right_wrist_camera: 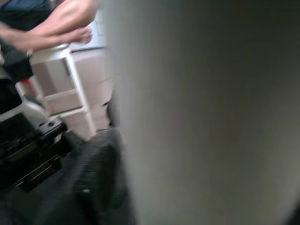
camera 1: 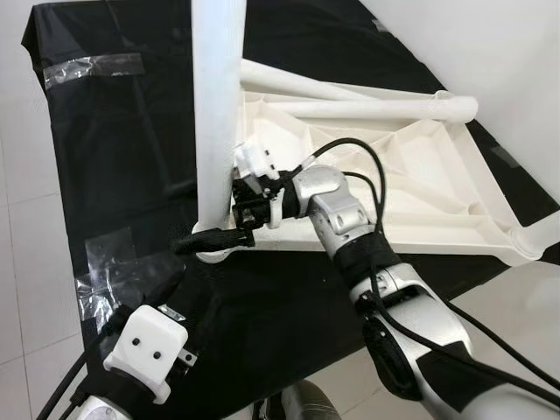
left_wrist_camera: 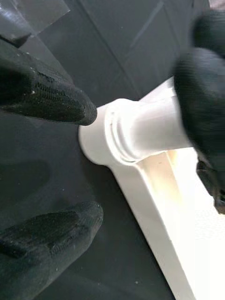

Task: Building children table

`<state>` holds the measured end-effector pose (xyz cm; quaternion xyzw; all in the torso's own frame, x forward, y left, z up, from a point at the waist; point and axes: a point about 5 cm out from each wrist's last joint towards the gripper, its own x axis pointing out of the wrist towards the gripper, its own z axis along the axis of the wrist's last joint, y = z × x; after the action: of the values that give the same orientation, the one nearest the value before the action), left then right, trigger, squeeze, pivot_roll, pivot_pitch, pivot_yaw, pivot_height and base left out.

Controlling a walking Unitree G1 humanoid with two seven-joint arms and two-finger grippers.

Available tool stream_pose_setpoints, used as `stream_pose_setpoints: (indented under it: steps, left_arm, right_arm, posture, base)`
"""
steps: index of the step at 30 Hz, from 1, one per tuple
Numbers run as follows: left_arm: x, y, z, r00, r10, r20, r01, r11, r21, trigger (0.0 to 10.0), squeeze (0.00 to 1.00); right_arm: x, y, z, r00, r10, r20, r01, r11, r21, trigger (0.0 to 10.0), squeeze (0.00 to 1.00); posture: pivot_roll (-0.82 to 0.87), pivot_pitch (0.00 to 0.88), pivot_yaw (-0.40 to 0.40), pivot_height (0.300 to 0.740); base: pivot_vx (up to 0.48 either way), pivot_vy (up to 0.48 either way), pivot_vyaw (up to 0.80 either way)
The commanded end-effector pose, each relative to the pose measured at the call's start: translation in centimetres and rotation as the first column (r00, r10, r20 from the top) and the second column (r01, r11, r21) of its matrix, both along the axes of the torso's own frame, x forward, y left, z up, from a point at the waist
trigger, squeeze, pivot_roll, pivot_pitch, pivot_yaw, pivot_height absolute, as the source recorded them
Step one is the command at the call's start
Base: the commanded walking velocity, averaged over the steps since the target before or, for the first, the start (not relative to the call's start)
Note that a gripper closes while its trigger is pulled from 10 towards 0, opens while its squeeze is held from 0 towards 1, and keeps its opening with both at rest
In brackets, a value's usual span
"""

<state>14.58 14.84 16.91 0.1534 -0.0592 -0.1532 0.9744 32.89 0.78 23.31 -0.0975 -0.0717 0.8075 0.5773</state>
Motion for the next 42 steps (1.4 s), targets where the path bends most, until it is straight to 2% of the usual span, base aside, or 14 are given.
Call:
stream_pose_setpoints:
  steps: [1, 8, 11, 13, 15, 16, 29, 30, 31, 34, 35, 40, 41, 42]
  left_arm:
    - [-0.3, -0.2, -0.1, 1.0, -0.014, -0.02, 0.015, 1.0, 0.008, 10.0, 0.0]
    - [-0.2, -0.1, 0.0, 1.0, -0.01, -0.014, 0.011, 1.0, 0.01, 10.0, 0.0]
    - [-0.1, -0.3, 0.0, 1.0, -0.018, -0.01, 0.018, 1.0, 0.006, 10.0, 0.0]
    - [-0.1, -0.3, 0.1, 1.0, -0.02, -0.007, 0.02, 1.0, 0.001, 10.0, 0.0]
    - [-0.1, -0.2, 0.3, 1.0, -0.016, -0.008, 0.016, 1.0, -0.004, 10.0, 0.0]
    - [-0.1, 0.0, 0.3, 1.0, -0.015, -0.008, 0.015, 1.0, -0.006, 10.0, 0.0]
    - [0.3, -0.1, 0.0, 0.999, -0.034, -0.02, 0.034, 0.999, -0.006, 10.0, 0.0]
    - [0.3, 0.1, 0.0, 0.999, -0.026, -0.019, 0.026, 1.0, -0.005, 10.0, 0.0]
    - [0.4, 0.2, 0.1, 1.0, -0.021, -0.017, 0.021, 1.0, -0.002, 10.0, 0.0]
    - [0.4, 0.3, 0.1, 1.0, -0.019, -0.017, 0.019, 1.0, -0.001, 10.0, 0.0]
    - [0.6, 0.3, 0.1, 1.0, -0.017, -0.016, 0.017, 1.0, 0.0, 10.0, 0.0]
    - [0.7, 0.3, 0.1, 1.0, -0.019, -0.017, 0.019, 1.0, -0.003, 10.0, 0.0]
    - [0.8, 0.3, 0.1, 1.0, -0.02, -0.017, 0.02, 1.0, -0.002, 10.0, 0.0]
    - [0.8, 0.3, 0.1, 1.0, -0.02, -0.016, 0.02, 1.0, -0.002, 10.0, 0.0]
  right_arm:
    - [-0.6, 0.9, -0.9, 0.998, 0.065, -0.002, -0.065, 0.996, -0.059, 0.0, 0.0]
    - [-0.2, 0.3, -1.7, 1.0, 0.019, 0.002, -0.019, 0.997, -0.076, 0.0, 0.0]
    - [1.9, -1.7, -3.4, 0.934, -0.354, 0.05, 0.357, 0.933, -0.055, 0.0, 0.0]
    - [2.9, -2.9, -5.1, 0.751, -0.659, -0.041, 0.658, 0.752, -0.044, 0.0, 0.0]
    - [1.7, -5.2, -8.6, 0.36, -0.923, -0.139, 0.923, 0.374, -0.093, 0.0, 0.0]
    - [-0.1, -5.5, -9.8, 0.32, -0.936, -0.146, 0.932, 0.339, -0.129, 0.0, 0.0]
    - [0.2, -4.0, -8.5, 0.472, -0.879, -0.068, 0.872, 0.477, -0.11, 0.0, 0.0]
    - [0.7, -4.0, -8.0, 0.47, -0.881, -0.059, 0.875, 0.474, -0.099, 1.7, 0.0]
    - [1.4, -3.7, -6.7, 0.499, -0.863, -0.075, 0.861, 0.504, -0.066, 10.0, 0.0]
    - [1.6, -3.5, -5.7, 0.495, -0.865, -0.087, 0.865, 0.5, -0.047, 10.0, 0.0]
    - [2.0, -2.8, -3.0, 0.597, -0.797, -0.092, 0.802, 0.594, 0.053, 10.0, 1.0]
    - [0.8, -1.9, -0.5, 0.791, -0.612, -0.023, 0.607, 0.778, 0.16, 10.0, 0.92]
    - [0.9, -1.9, -0.3, 0.806, -0.592, -0.013, 0.586, 0.793, 0.166, 10.0, 0.0]
    - [0.8, -1.7, 0.0, 0.845, -0.534, 0.0, 0.527, 0.834, 0.165, 10.0, 0.0]
  posture:
    - [0.39, 0.266, -0.195, 0.74]
    - [0.38, 0.263, -0.19, 0.74]
    - [0.36, 0.26, -0.199, 0.74]
    - [0.35, 0.263, -0.204, 0.74]
    - [0.33, 0.271, -0.194, 0.74]
    - [0.33, 0.28, -0.183, 0.74]
    - [0.32, 0.262, -0.179, 0.74]
    - [0.32, 0.262, -0.179, 0.74]
    - [0.32, 0.262, -0.176, 0.74]
    - [0.32, 0.262, -0.176, 0.74]
    - [0.31, 0.263, -0.169, 0.74]
    - [0.31, 0.261, -0.168, 0.74]
    - [0.31, 0.261, -0.168, 0.74]
    - [0.31, 0.264, -0.17, 0.74]
  base:
    - [0.0, 0.0, 0.0]
    - [0.0, 0.0, 0.0]
    - [0.0, 0.0, 0.0]
    - [0.0, 0.0, 0.0]
    - [0.0, 0.0, 0.0]
    - [0.0, 0.0, 0.0]
    - [0.0, 0.0, 0.0]
    - [0.0, 0.0, 0.0]
    - [0.0, 0.0, 0.0]
    - [0.0, 0.0, 0.0]
    - [0.0, 0.0, 0.0]
    - [0.0, 0.0, 0.0]
    - [0.0, 0.0, 0.0]
    - [0.0, 0.0, 0.0]
